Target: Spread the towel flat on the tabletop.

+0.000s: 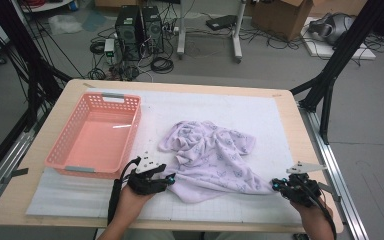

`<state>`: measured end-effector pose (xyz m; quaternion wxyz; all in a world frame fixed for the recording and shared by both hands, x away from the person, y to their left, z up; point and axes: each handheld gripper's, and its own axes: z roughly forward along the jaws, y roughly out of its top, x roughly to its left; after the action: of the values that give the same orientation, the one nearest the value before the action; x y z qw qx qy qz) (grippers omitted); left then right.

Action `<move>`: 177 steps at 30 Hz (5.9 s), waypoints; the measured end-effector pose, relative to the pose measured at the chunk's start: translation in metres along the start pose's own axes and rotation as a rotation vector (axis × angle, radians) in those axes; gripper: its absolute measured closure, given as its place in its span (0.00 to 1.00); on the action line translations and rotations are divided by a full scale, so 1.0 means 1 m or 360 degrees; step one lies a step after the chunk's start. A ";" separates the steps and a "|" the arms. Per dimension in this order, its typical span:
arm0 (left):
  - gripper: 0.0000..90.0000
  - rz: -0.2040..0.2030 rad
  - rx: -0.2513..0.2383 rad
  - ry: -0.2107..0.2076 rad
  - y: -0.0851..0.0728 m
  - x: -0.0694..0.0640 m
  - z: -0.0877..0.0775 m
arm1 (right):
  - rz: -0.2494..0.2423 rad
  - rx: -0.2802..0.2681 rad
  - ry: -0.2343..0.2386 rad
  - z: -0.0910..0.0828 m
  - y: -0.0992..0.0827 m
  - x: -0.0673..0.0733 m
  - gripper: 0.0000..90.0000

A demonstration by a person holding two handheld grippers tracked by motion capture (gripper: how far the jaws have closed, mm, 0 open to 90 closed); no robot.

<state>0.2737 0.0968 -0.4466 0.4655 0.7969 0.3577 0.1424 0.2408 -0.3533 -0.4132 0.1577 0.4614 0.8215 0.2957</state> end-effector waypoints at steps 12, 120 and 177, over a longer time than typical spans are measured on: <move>0.51 -0.0002 -0.0003 -0.0007 0.005 0.000 0.005 | -0.0017 -0.0265 0.0096 0.025 0.038 -0.008 0.68; 0.97 -0.0102 0.0184 0.0066 0.014 0.011 -0.001 | -0.0251 -0.0119 0.0315 0.057 0.027 0.025 0.98; 0.53 -0.0261 -0.0067 -0.0034 -0.060 -0.034 -0.084 | 0.0207 -0.0348 -0.0028 -0.037 -0.073 0.044 0.60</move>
<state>0.1768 0.1452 -0.4492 0.4961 0.7564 0.4138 0.1027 0.1493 -0.3576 -0.4296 0.1947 0.4965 0.7512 0.3889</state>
